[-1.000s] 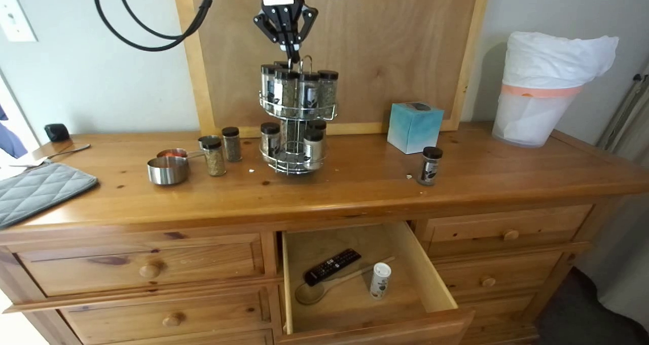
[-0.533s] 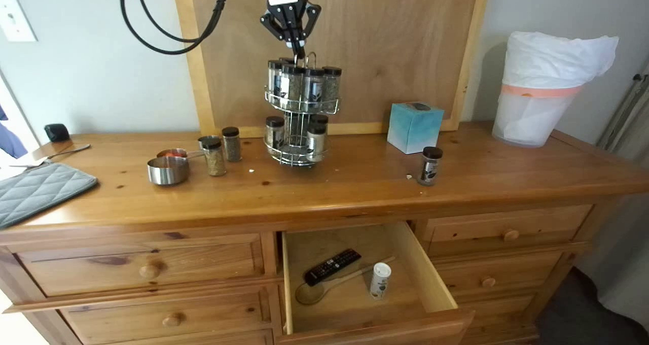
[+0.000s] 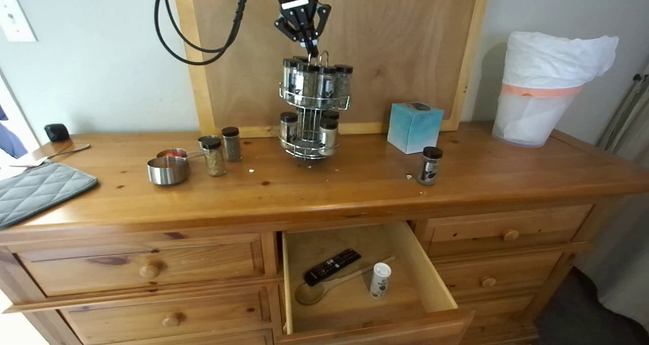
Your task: Move the silver stand backwards.
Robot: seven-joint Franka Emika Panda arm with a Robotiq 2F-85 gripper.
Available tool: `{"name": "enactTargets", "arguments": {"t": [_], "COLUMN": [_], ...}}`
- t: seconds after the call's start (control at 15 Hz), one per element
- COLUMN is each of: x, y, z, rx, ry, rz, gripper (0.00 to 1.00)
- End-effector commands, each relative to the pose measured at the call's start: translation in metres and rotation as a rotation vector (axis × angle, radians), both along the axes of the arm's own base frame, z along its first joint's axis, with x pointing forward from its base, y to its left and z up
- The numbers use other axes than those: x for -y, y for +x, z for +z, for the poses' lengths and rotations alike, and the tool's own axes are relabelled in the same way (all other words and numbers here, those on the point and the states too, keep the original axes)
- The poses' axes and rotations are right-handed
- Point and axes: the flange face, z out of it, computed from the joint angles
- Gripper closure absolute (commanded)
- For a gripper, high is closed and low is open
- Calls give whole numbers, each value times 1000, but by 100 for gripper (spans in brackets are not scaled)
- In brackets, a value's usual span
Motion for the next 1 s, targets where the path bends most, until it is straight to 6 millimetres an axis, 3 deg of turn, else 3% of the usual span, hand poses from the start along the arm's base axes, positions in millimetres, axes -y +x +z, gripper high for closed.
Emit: {"name": "enactTargets", "arguments": {"t": [0.0, 0.4, 0.93], "x": [9, 22, 20], "y": [9, 18, 32], "z": [40, 26, 5], "rx": [69, 54, 51], "ry": [-69, -104, -170], "rz": [-36, -66, -70], "gripper": [96, 96, 96]}}
